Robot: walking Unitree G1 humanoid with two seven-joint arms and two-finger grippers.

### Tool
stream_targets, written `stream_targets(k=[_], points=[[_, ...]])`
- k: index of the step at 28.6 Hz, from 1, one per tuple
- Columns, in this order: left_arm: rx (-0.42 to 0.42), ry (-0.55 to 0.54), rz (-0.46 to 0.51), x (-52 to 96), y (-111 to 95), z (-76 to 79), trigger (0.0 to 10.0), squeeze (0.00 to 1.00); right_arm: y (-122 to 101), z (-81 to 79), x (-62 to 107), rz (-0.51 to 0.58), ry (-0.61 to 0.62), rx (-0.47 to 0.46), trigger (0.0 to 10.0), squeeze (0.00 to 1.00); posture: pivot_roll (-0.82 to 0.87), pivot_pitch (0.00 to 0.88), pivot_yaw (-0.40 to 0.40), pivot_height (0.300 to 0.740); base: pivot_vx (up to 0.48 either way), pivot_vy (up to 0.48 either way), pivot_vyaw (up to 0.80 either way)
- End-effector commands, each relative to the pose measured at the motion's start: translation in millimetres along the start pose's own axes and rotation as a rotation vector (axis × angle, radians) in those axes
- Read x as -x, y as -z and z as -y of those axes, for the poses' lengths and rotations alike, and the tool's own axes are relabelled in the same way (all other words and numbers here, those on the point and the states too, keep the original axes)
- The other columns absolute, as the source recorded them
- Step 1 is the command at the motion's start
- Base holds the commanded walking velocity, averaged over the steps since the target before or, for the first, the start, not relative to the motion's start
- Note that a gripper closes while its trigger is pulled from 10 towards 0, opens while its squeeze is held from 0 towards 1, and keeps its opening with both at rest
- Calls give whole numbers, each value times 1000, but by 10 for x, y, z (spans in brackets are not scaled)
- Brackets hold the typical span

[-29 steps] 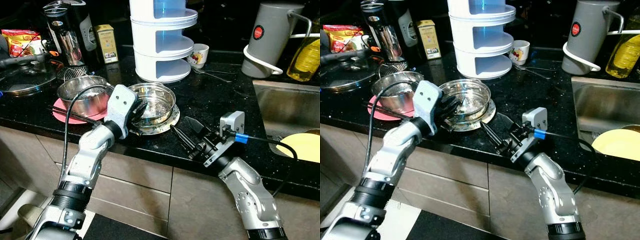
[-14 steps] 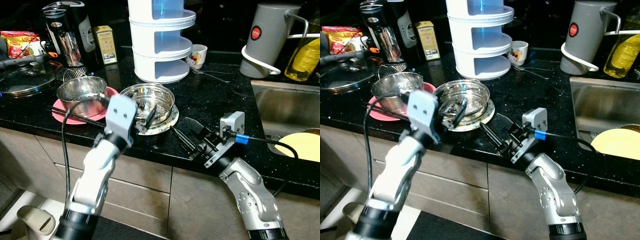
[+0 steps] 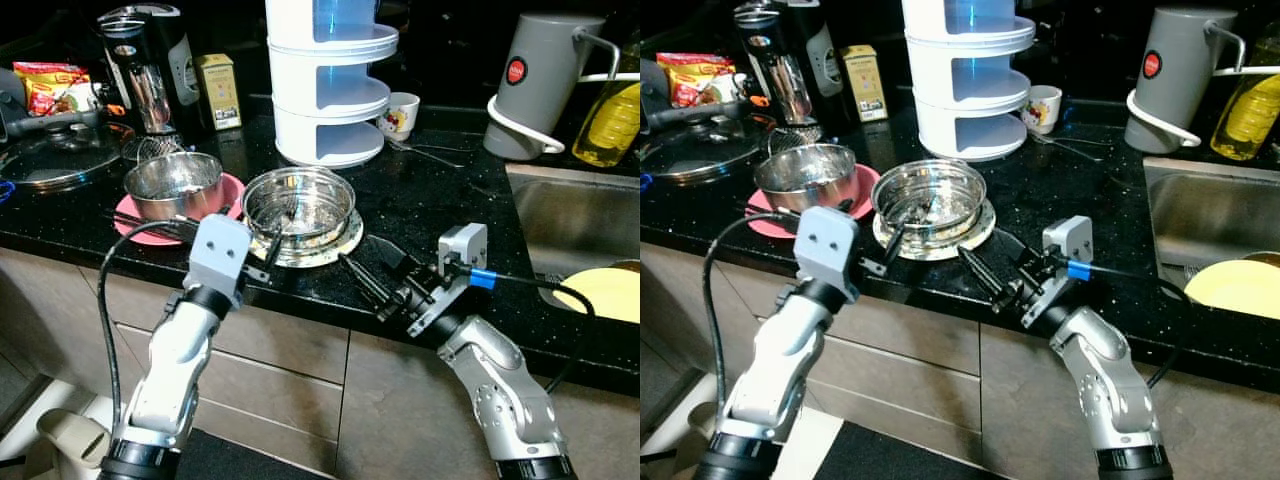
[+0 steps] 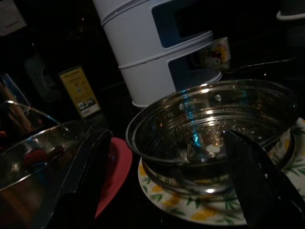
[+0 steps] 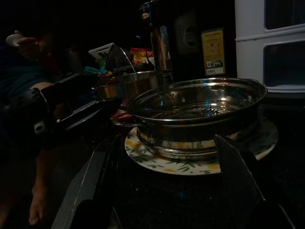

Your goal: Kitchen organization

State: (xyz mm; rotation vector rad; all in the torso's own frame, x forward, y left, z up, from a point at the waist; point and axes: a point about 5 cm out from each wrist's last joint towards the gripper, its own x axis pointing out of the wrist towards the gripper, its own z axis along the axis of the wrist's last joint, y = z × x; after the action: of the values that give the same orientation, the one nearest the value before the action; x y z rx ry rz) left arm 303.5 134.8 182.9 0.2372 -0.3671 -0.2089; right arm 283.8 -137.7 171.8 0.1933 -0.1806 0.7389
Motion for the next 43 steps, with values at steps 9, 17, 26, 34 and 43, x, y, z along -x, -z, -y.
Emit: stream_targets(k=[9,17,26,34,43], points=[[97,7,18,-146,79,-23,10000,0,-18,-31,42,-11,-9,0,10000,0,-90,0,14,740,0,0,0],[171,23,-14,-185,195,-23,10000,0,-31,-30,46,-9,-2,4,10000,0,-97,0,18,740,0,0,0],[238,43,-41,-188,290,14,10000,0,-44,-31,48,-6,1,6,10000,0,-98,0,19,740,0,0,0],[259,50,-24,-219,265,3,0,0,-47,-36,40,-2,2,7,10000,0,-94,0,20,740,0,0,0],[266,55,-8,-237,238,2,0,0,-50,-29,33,1,3,9,10000,0,-91,0,22,740,0,0,0]])
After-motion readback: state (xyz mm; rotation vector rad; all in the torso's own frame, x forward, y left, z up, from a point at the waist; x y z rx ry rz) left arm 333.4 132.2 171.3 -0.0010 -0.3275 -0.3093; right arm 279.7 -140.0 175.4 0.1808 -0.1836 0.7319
